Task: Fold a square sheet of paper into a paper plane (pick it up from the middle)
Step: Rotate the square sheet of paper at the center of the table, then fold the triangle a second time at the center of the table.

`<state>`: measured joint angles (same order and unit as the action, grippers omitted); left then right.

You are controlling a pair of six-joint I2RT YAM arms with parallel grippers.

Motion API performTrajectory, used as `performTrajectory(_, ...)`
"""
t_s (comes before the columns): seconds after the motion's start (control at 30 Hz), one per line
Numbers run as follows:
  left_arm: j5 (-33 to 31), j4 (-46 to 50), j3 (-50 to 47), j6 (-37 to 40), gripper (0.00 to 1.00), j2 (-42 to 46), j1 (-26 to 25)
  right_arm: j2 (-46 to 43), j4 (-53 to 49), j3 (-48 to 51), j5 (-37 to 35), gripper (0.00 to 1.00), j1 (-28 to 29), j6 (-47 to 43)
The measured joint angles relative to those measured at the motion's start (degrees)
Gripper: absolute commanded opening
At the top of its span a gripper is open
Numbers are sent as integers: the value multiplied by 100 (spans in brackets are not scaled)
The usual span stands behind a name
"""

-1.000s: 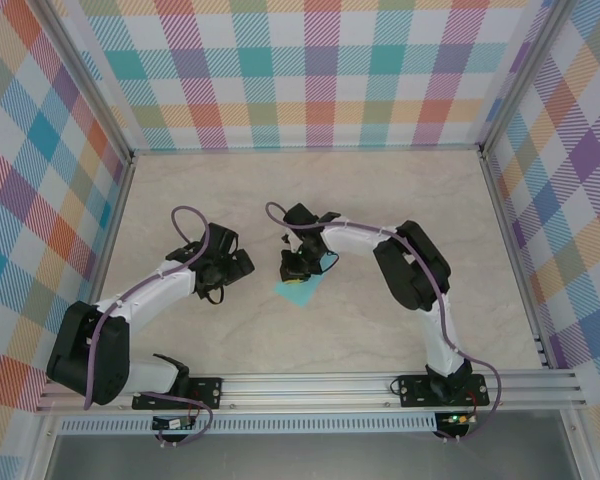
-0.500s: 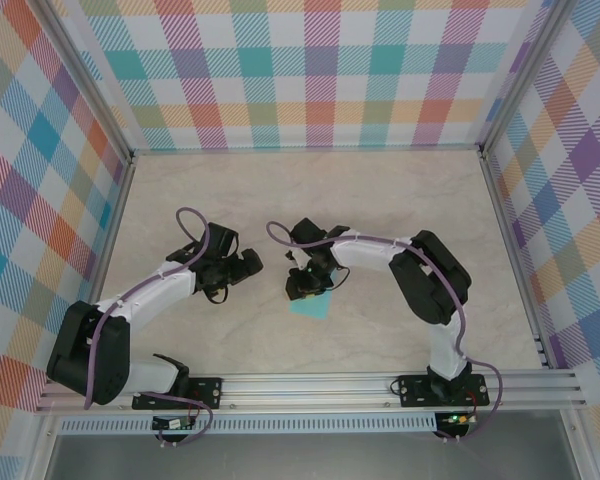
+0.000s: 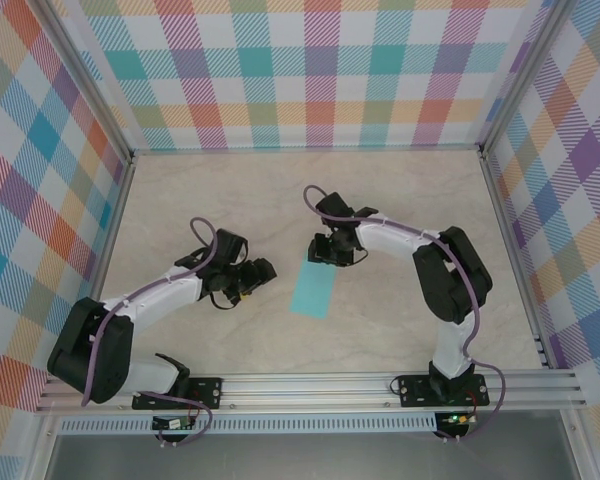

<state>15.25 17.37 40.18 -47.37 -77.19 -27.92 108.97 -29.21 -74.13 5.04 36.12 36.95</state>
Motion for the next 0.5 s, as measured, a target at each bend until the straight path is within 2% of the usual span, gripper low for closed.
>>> performTrajectory(0.5, 380, -848, -31, -651, 60, -671, -872, 448, 505, 66, 708, 41, -479, 245)
